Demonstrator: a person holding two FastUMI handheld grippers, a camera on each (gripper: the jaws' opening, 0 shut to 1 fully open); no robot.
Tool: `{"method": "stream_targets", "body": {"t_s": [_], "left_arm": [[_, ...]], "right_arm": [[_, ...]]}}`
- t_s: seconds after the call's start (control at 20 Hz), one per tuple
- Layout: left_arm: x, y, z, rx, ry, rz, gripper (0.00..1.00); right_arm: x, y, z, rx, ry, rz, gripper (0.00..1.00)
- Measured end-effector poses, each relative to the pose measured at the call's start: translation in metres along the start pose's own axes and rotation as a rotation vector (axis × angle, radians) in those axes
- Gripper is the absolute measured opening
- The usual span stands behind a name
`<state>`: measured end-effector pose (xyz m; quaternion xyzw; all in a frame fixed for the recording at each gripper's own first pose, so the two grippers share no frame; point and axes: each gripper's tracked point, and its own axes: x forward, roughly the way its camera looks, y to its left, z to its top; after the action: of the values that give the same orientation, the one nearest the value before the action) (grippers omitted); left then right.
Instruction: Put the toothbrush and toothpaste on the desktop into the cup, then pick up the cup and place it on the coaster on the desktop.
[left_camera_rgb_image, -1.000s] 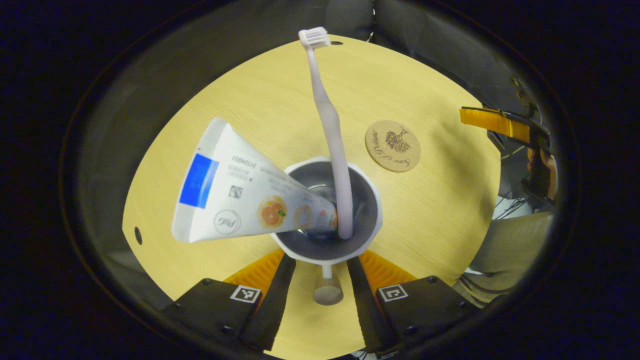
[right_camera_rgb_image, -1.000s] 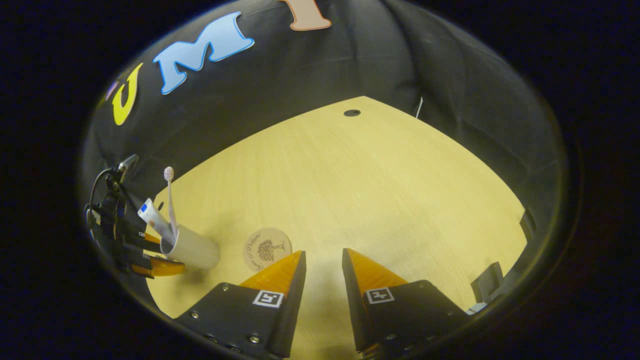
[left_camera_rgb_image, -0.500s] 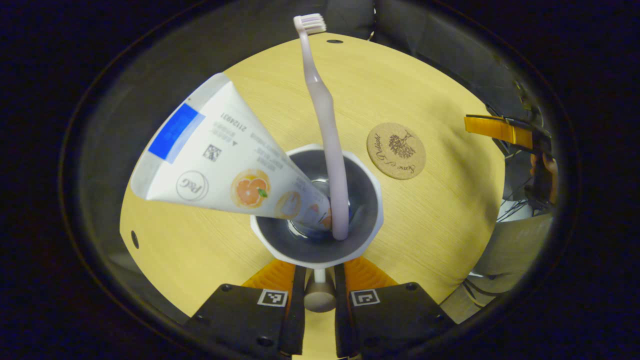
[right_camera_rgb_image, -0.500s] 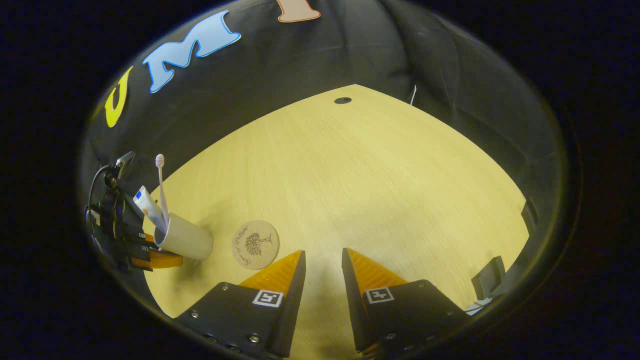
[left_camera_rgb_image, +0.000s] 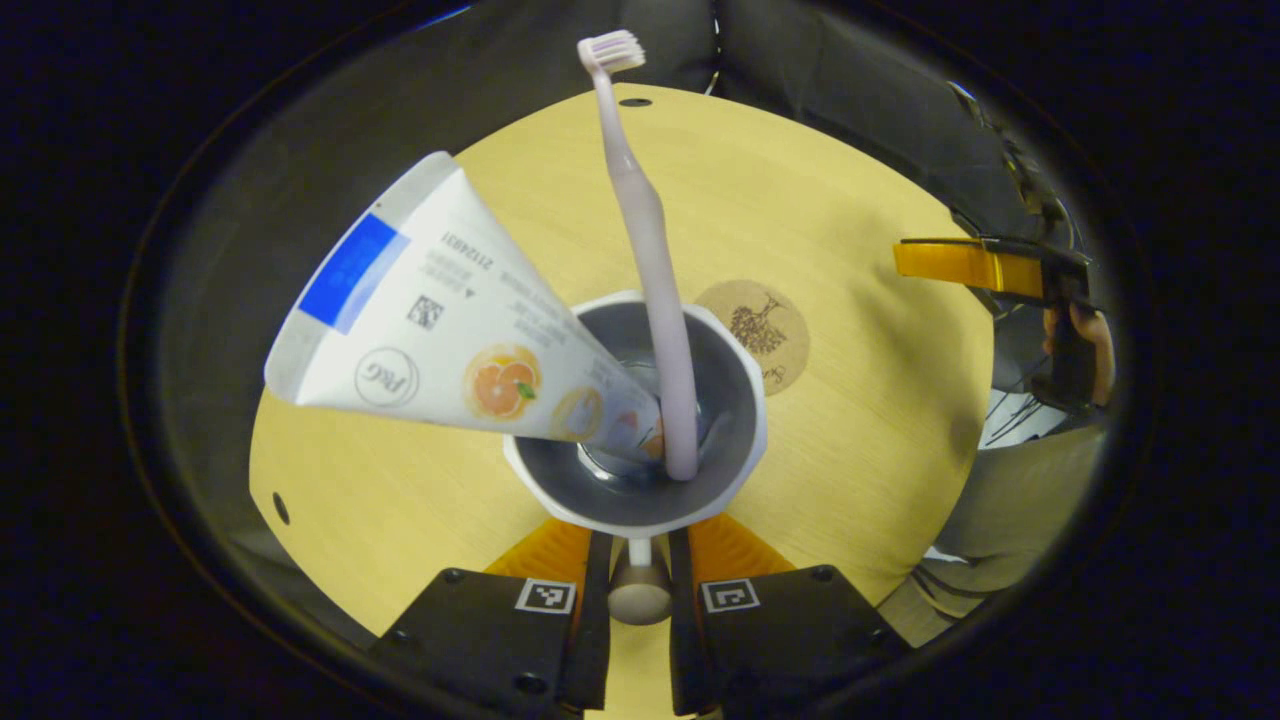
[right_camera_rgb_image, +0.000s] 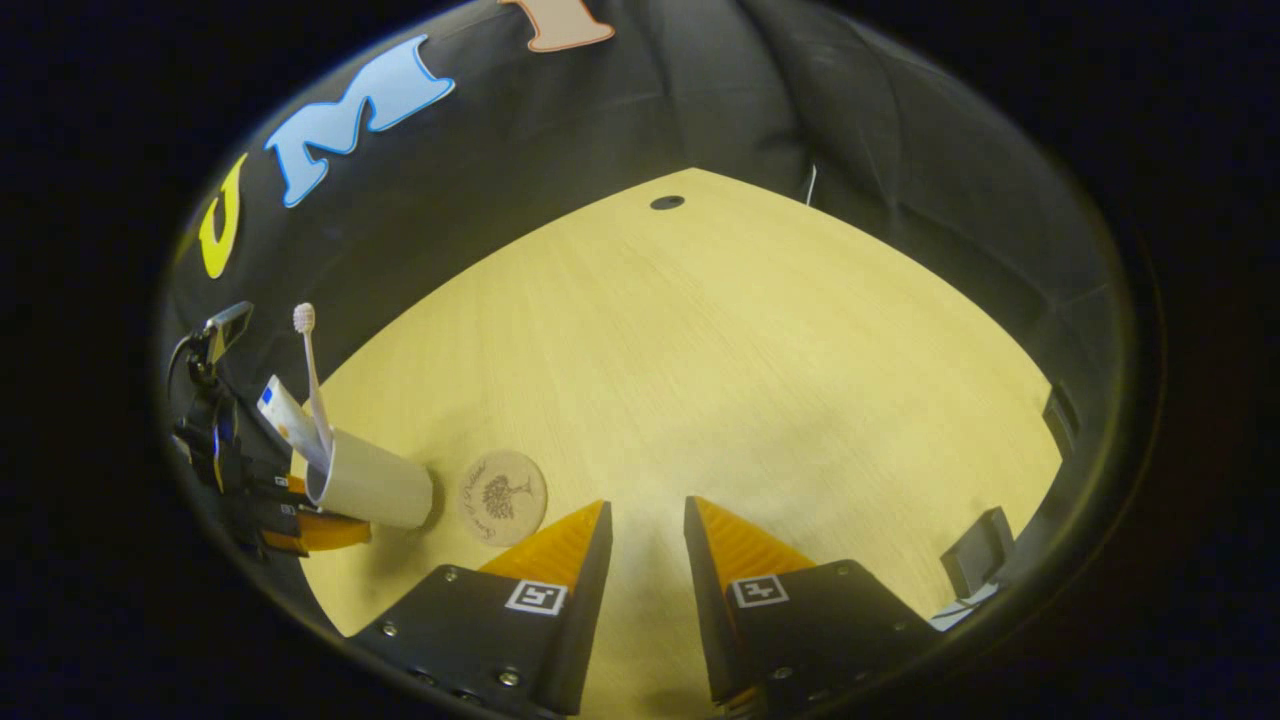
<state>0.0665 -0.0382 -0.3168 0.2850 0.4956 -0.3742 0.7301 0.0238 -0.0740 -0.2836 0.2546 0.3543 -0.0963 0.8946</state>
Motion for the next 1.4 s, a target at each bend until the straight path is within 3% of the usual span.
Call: {"method": "stream_targets", "body": {"t_s": [0.6,1.05,1.25,1.3,1.4], "left_arm": [[-0.014,-0.008,0.045,0.141,0.007,-0.048,0.31],[-0.035,0.044,0.058,0.158,0.043,-0.032,0.31],[-0.041,0.031,0.057,0.108,-0.025,0.005,0.45],[-0.049,0.030,0.055,0.080,-0.049,0.017,0.56],[-0.069,0.033,0.049,0.009,-0.121,0.052,0.66]], "right_arm": [[-0.008,-0.011,0.006,0.083,-0.002,-0.024,0.45],[-0.008,-0.022,0.007,0.113,0.012,-0.030,0.45],[-0.010,-0.009,0.014,0.070,0.011,0.000,0.45],[-0.011,-0.004,0.018,0.053,0.007,0.012,0.45],[-0.013,0.010,0.025,0.006,-0.008,0.043,0.45]]}}
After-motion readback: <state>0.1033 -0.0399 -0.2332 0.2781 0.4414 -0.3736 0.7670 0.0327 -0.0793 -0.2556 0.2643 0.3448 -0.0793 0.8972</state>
